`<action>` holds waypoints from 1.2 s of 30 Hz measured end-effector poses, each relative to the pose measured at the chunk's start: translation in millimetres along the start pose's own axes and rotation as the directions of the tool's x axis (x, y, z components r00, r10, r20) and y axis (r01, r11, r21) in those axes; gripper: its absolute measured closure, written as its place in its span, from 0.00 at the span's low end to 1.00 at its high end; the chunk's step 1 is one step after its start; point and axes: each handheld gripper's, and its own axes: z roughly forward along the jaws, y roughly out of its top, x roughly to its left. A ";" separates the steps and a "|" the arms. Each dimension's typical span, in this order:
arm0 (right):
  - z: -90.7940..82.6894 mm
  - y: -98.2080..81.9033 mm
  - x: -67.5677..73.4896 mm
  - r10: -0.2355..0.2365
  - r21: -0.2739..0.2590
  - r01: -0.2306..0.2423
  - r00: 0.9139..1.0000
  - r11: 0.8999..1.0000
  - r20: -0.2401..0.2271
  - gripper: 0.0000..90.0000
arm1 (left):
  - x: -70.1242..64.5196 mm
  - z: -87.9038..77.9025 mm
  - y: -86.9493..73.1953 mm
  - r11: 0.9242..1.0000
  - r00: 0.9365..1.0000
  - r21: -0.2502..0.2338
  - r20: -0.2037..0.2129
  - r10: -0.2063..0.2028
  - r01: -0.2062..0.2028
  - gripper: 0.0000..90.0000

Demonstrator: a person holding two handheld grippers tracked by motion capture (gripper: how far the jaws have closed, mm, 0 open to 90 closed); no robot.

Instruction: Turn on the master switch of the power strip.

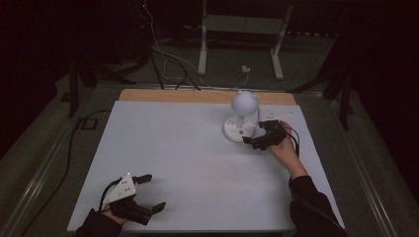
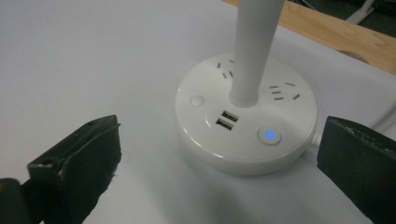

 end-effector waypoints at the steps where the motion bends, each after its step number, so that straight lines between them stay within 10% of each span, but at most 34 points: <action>1: -1.7 0.0 0.7 0.001 -0.005 -0.001 1.000 1.000 -0.006 0.00 | 0.0 0.0 0.0 1.000 1.000 0.000 0.000 0.000 0.000 0.00; 36: -48.6 -64.4 47.0 0.003 0.016 -0.003 1.000 1.000 -0.014 0.00 | -0.3 -1.0 0.3 1.000 1.000 0.000 -0.001 0.003 -0.003 0.00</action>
